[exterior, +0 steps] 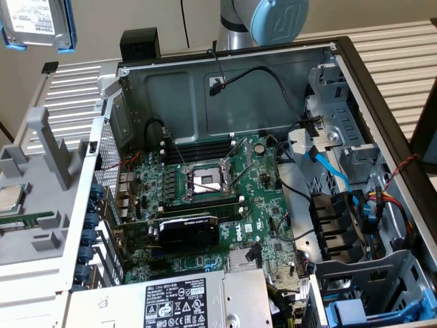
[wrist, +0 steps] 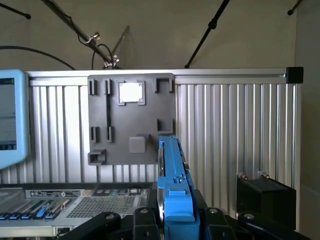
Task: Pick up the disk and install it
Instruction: 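Pick up the disk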
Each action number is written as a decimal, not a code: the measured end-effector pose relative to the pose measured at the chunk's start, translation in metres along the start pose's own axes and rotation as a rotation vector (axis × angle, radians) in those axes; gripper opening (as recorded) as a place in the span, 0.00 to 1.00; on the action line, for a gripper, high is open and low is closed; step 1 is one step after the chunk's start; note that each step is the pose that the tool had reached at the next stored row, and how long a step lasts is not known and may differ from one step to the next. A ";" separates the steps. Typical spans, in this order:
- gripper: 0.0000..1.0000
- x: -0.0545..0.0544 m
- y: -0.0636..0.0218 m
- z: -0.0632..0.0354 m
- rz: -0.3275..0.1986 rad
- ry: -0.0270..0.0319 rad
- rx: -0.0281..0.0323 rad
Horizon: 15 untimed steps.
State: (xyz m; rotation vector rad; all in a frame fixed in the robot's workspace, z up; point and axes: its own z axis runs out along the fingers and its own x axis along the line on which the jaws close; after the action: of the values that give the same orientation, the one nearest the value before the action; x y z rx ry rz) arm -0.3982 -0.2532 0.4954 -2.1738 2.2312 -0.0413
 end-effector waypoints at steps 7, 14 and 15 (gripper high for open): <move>0.37 0.000 -0.0161 -0.0010 0.000 -0.0038 0.0132; 0.37 0.001 -0.0305 -0.0036 0.000 -0.0095 0.0187; 0.37 0.001 -0.0328 -0.0039 0.000 -0.0098 0.0191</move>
State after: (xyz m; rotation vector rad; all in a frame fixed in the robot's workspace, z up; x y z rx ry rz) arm -0.3656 -0.2548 0.5005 -2.1593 2.2168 -0.0515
